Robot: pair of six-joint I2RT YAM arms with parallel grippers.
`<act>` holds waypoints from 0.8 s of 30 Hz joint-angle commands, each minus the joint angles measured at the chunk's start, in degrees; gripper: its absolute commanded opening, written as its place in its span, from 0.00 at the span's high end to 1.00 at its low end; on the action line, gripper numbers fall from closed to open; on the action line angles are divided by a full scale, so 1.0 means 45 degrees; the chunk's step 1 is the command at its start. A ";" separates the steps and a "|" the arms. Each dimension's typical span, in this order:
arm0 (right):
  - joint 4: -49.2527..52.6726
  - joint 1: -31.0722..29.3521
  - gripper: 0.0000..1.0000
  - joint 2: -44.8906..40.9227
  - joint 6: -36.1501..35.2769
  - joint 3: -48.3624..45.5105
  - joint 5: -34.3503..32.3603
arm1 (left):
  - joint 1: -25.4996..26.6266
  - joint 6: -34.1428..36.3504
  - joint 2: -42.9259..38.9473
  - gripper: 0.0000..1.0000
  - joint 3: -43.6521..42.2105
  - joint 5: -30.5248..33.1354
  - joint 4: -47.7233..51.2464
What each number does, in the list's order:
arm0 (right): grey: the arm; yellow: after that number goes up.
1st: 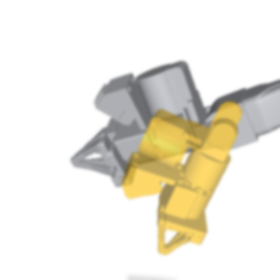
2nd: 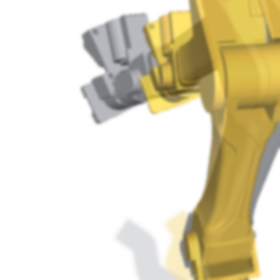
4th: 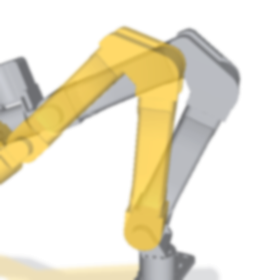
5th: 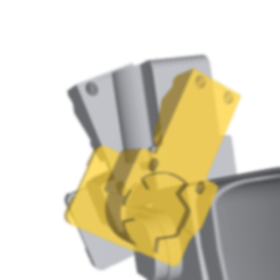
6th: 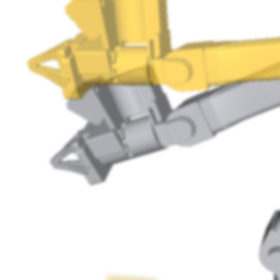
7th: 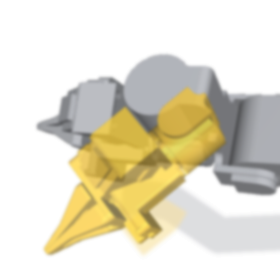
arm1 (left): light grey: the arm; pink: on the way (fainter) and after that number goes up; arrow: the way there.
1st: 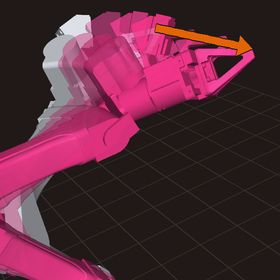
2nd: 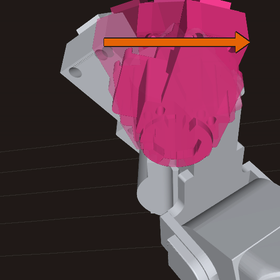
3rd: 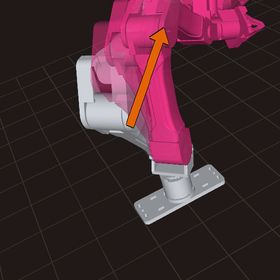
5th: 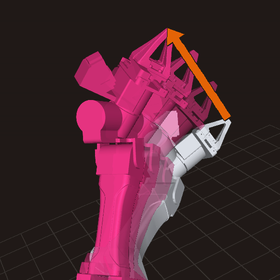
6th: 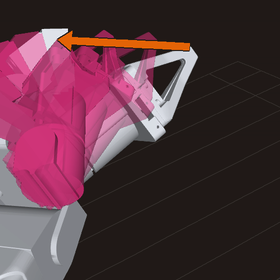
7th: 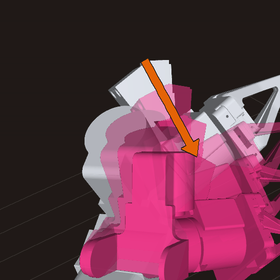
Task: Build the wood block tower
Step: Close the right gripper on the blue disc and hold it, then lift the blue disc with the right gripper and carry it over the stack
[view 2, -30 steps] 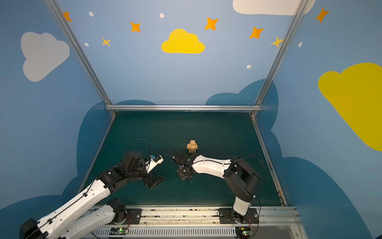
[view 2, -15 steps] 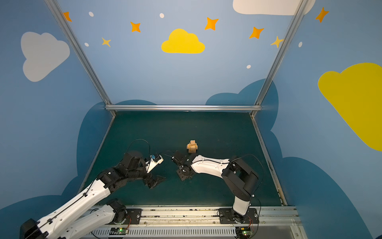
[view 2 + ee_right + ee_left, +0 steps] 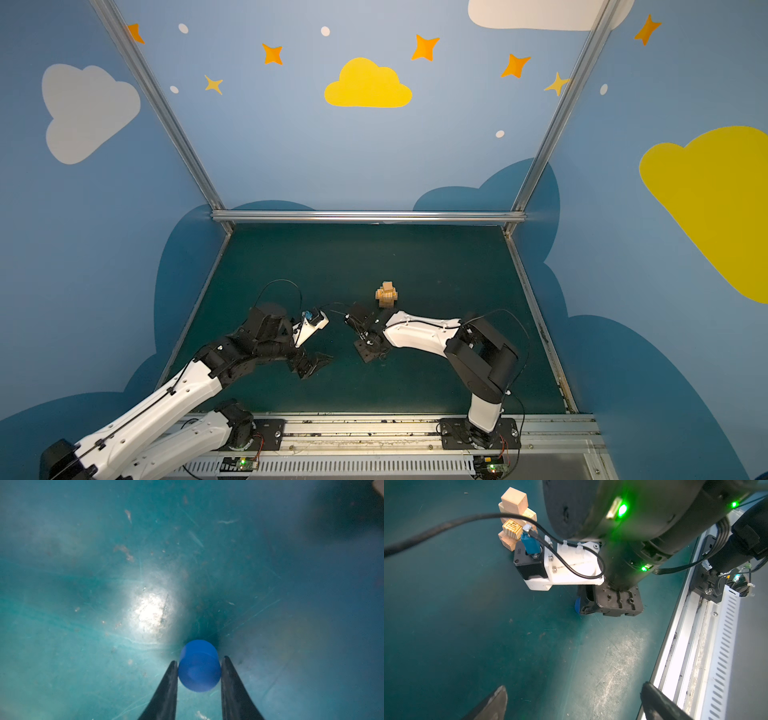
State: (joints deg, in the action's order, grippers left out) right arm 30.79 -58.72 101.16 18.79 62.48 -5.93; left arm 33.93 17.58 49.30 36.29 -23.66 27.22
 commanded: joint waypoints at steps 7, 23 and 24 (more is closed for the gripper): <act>0.0207 -0.0059 0.71 0.0311 -0.0039 0.0334 -0.0048 | 0.0037 0.0066 0.0021 0.00 0.0135 -0.0013 0.0066; 0.0250 -0.0057 0.72 0.0341 -0.0021 0.0352 -0.0055 | 0.0035 0.0075 -0.0037 0.00 0.0138 -0.0014 0.0074; 0.0221 -0.0062 0.74 0.0314 -0.0004 0.0354 -0.0044 | 0.0048 0.0072 -0.0036 0.00 0.0138 -0.0014 0.0079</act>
State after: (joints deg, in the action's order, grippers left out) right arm 30.89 -58.72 102.30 18.83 62.94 -5.98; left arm 33.93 17.56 49.41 36.29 -23.68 27.22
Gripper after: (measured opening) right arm 0.270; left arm 0.997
